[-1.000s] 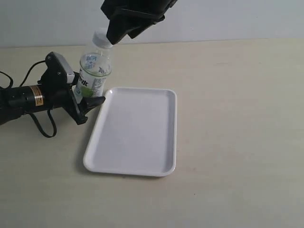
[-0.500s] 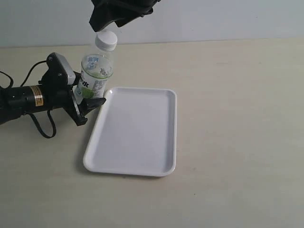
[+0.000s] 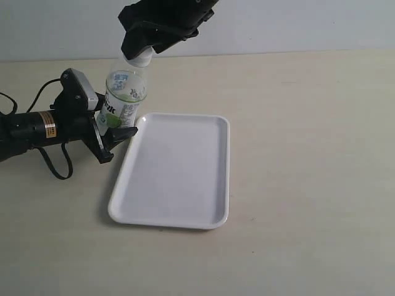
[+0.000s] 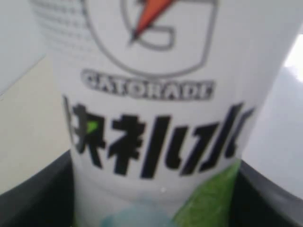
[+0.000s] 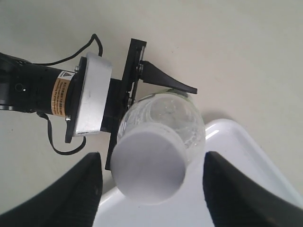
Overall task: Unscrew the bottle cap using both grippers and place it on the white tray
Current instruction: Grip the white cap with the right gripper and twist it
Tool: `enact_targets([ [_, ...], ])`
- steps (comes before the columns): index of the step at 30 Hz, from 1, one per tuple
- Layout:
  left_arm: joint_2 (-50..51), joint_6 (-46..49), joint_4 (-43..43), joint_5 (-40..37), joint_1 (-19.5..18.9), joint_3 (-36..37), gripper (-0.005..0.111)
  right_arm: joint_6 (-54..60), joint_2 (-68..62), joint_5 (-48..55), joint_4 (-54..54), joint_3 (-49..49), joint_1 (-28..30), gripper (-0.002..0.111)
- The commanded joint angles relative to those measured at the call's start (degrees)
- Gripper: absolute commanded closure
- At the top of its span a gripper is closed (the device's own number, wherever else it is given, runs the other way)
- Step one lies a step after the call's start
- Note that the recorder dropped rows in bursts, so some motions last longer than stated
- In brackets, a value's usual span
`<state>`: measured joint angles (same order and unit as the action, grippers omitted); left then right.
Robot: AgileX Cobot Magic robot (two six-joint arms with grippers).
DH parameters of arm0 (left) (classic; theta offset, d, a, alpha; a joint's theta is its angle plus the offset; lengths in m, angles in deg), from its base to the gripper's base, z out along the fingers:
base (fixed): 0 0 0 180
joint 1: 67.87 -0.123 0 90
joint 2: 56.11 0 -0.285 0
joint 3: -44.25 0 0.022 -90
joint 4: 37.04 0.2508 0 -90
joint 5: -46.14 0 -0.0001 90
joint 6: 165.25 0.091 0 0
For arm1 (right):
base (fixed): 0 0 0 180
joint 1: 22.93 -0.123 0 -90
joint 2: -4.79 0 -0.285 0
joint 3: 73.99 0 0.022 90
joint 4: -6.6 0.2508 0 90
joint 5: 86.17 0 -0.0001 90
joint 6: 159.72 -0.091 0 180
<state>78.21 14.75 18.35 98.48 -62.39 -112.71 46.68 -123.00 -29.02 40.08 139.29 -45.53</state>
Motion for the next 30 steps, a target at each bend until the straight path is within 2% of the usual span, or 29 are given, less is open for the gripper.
enact_targets([
  [1, -0.8, 0.0, -0.45, 1.74, 0.3, 0.16, 0.107, 0.6, -0.01, -1.42, 0.03, 0.35, -0.07, 0.048],
  [30, -0.8, -1.92, 1.33, 1.25, 0.3, 0.16, 0.107, 4.47, -0.35, -2.01, 0.05, 0.35, -0.07, 0.049],
])
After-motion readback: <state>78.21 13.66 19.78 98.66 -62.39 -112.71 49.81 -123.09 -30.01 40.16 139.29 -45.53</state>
